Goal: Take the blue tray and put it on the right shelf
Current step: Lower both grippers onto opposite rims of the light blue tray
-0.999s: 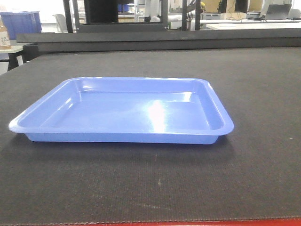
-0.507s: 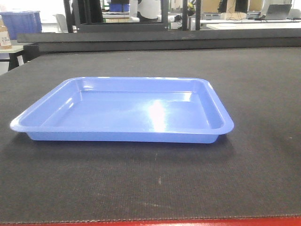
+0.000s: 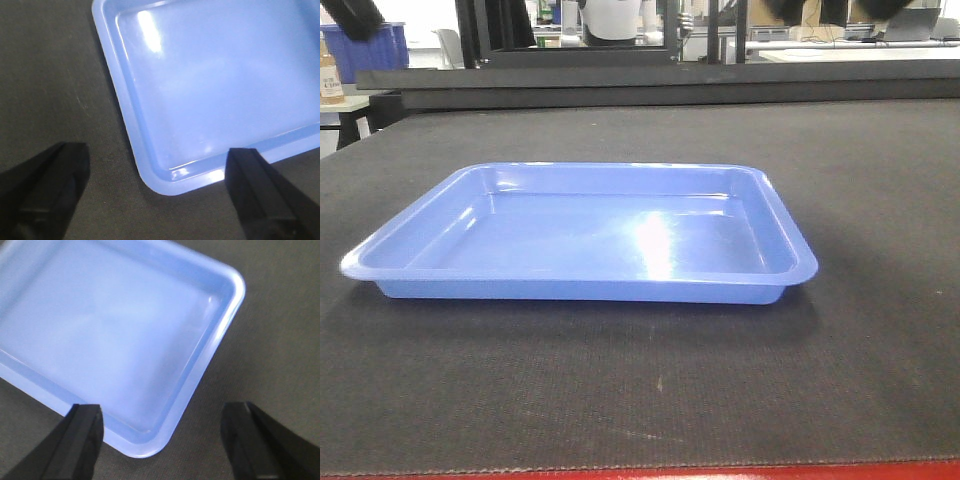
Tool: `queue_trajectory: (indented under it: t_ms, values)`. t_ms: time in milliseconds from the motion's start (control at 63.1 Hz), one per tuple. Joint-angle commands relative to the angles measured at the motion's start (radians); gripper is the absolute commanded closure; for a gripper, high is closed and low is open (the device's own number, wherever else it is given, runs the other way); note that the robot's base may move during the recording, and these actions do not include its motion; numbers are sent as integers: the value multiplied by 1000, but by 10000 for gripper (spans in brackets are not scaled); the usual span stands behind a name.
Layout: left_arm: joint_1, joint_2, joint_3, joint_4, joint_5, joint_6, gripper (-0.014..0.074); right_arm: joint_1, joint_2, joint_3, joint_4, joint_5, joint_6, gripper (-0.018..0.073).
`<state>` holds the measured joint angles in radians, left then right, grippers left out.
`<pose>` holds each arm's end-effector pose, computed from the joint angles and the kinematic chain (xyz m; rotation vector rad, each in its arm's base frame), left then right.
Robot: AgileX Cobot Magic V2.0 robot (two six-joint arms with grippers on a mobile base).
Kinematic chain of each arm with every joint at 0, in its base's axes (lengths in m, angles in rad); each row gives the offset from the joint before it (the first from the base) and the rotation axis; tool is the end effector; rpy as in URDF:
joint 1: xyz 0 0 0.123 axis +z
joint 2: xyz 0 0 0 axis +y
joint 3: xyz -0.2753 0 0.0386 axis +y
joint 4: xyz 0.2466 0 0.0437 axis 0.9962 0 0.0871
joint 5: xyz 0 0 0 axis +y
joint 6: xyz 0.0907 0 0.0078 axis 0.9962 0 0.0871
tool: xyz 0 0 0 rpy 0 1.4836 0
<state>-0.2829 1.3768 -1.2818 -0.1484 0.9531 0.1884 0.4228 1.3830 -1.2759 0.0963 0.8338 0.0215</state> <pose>0.2720 -0.0905 0.3468 0.5318 2.4746 -0.2250 0.2674 0.1274 0.3494 -0.4416 2.4041 0.3158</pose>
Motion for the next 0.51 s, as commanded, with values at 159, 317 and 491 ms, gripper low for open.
queue_trajectory:
  t_ms: [159,317,491]
  values:
    - [-8,143,-139,65,0,-82,89,-28,198,-175,1,39,99,-71]
    - [-8,247,-199,222,55,-270,89,-66,271,-221,-12,53,208,-71]
    - [-6,345,-245,198,60,-319,89,-76,306,-228,-31,7,225,-71]
